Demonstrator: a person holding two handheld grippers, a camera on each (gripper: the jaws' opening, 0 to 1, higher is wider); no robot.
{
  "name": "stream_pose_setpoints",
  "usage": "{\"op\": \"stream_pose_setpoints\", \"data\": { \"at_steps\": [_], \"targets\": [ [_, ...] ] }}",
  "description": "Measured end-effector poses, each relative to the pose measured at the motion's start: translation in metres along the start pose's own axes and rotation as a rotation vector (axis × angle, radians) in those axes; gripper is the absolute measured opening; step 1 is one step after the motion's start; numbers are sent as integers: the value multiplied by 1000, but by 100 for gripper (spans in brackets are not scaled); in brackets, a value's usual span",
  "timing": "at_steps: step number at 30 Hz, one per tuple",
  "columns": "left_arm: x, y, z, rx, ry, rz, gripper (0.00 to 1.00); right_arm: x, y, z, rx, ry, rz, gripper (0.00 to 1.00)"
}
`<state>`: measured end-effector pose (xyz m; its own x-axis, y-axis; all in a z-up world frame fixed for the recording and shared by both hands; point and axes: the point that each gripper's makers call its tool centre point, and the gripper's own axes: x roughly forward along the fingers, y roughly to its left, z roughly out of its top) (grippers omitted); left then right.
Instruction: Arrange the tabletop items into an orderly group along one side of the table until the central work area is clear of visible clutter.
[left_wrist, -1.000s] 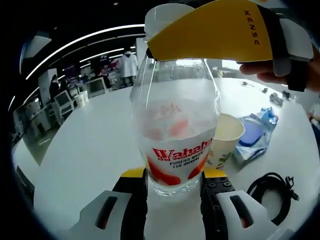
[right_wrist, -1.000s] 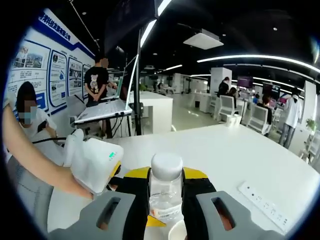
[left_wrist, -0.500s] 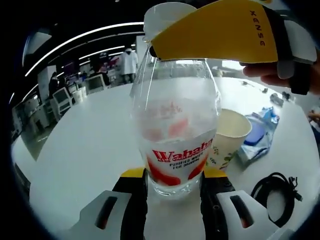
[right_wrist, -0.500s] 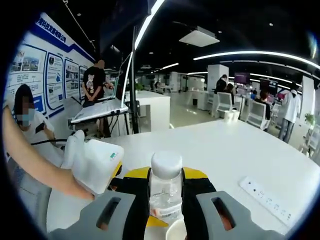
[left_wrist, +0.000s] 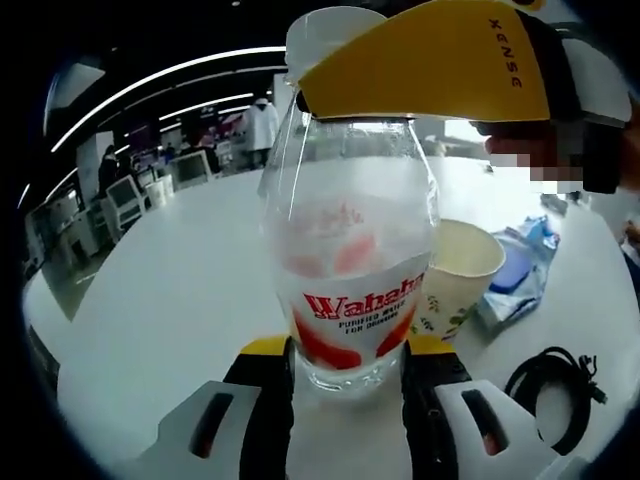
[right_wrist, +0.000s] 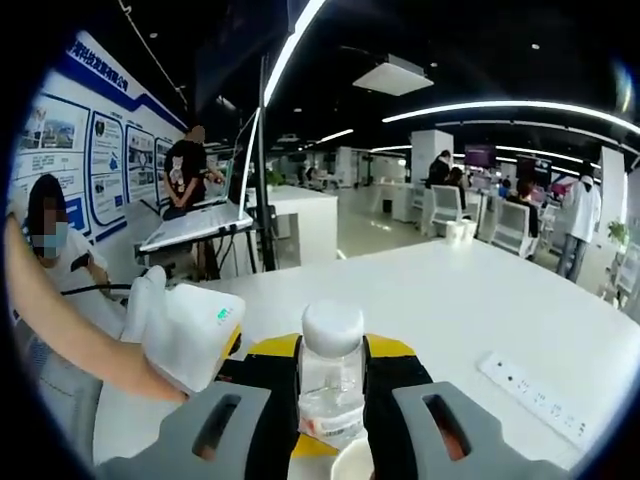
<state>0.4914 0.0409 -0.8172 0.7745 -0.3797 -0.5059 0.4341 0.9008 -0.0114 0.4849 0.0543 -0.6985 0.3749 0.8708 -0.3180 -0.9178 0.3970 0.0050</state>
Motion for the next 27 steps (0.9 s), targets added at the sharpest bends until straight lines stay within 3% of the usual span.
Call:
{"op": "stream_pose_setpoints", "data": {
  "at_steps": [3, 6, 9, 12, 17, 27],
  "targets": [
    [-2, -1, 5, -32, -18, -2, 39, 0, 0, -1, -10, 2, -1, 21],
    [-3, -2, 11, -38, -22, 4, 44, 0, 6, -12, -28, 37, 17, 37],
    [-5, -1, 14, -40, -22, 11, 53, -5, 8, -15, -46, 32, 4, 46],
    [-9, 0, 15, -42, -19, 22, 65, -12, 11, -5, -31, -12, 11, 57],
    [-17, 0, 19, -62, -26, 21, 85, -20, 13, 1, -35, -19, 15, 63],
    [-39, -6, 21, -72, -20, 31, 86, -39, 14, 2, -27, -6, -1, 67]
  ]
}}
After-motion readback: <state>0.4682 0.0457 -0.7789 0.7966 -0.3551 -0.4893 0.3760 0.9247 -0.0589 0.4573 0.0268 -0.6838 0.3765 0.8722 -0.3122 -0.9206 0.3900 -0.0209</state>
